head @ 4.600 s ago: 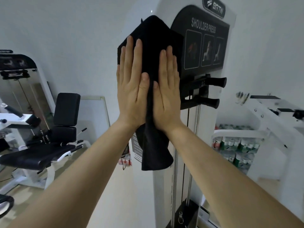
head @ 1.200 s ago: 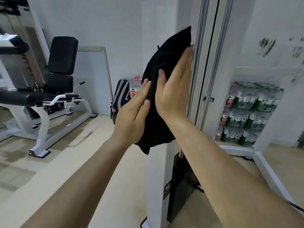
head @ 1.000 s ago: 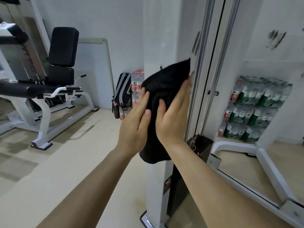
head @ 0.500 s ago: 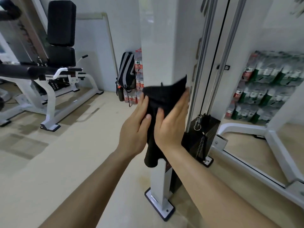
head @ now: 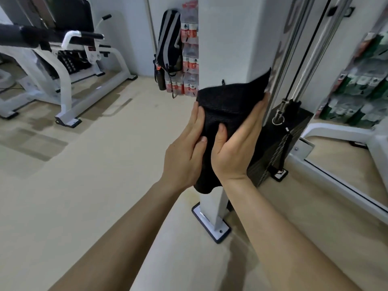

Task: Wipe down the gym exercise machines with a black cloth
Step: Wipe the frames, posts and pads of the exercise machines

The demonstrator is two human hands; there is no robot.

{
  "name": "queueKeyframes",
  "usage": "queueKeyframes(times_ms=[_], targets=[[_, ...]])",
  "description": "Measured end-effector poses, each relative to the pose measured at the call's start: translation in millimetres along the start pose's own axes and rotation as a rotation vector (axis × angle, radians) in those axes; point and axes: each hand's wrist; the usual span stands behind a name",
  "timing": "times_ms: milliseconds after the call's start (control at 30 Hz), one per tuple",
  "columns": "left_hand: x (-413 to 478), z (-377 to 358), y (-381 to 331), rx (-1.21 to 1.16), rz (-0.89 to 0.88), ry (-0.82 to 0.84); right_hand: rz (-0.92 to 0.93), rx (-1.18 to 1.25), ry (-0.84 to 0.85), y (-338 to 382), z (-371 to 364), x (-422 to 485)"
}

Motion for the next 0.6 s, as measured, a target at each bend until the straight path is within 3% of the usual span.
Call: queueKeyframes(times_ms=[200,367,600], targets=[[-46,-39,25,0.0,0.063,0.037,-0.044,-0.014,0.066,-43,-5,-57],[-68,-53,33,-0.015,0.114,0.102,-0.186,-0.06,0.194,-68,0,-107],[-57,-35,32,-0.072,0.066,0.076,-0.122,0.01,0.017,-28,-7,-47]])
Point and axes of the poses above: each hand's wrist, its own x-axis towards the middle knuckle, its own z-axis out of the back of the hand, y = z × x, and after that the axes turned 10 degrees about -z, right-handed
